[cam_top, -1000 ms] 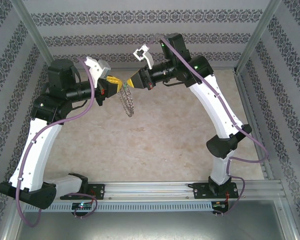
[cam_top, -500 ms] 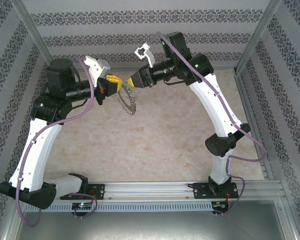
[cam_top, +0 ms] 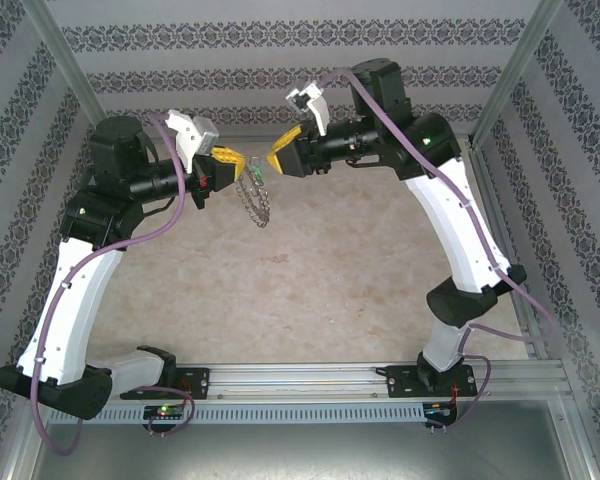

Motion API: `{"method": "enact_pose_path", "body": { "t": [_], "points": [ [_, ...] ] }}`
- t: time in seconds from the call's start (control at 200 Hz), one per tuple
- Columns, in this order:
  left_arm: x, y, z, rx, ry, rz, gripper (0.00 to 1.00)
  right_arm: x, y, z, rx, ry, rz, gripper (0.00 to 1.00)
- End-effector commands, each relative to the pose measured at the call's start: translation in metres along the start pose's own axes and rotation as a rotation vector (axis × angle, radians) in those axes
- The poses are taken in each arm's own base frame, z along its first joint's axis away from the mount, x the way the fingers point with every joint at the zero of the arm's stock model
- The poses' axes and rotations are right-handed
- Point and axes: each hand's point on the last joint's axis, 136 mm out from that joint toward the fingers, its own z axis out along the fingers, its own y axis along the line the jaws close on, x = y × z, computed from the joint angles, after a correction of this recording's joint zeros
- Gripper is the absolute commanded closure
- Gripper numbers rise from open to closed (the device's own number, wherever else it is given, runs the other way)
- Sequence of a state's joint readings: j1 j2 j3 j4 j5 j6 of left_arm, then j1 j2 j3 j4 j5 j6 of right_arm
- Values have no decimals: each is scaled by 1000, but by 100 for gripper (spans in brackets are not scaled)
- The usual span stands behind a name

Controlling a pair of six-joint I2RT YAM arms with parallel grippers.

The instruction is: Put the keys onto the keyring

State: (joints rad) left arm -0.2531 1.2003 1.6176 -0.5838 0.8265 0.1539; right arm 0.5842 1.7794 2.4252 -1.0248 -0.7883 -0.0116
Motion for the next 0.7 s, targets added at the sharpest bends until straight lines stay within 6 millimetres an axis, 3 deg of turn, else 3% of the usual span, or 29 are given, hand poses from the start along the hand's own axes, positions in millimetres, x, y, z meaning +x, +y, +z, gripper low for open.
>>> {"method": "enact_pose_path", "body": {
  "t": [0.0, 0.17, 0.694],
  "points": [
    [-29, -11, -14, 13, -96, 72, 100, -14, 2, -11, 30, -49, -84, 61],
    [-34, -14, -16, 17, -116, 77, 100, -22, 4, -7, -5, -67, -74, 57],
    [-50, -17, -23, 5, -187, 115, 100, -26, 13, 7, -138, -61, 2, 63]
  ]
}}
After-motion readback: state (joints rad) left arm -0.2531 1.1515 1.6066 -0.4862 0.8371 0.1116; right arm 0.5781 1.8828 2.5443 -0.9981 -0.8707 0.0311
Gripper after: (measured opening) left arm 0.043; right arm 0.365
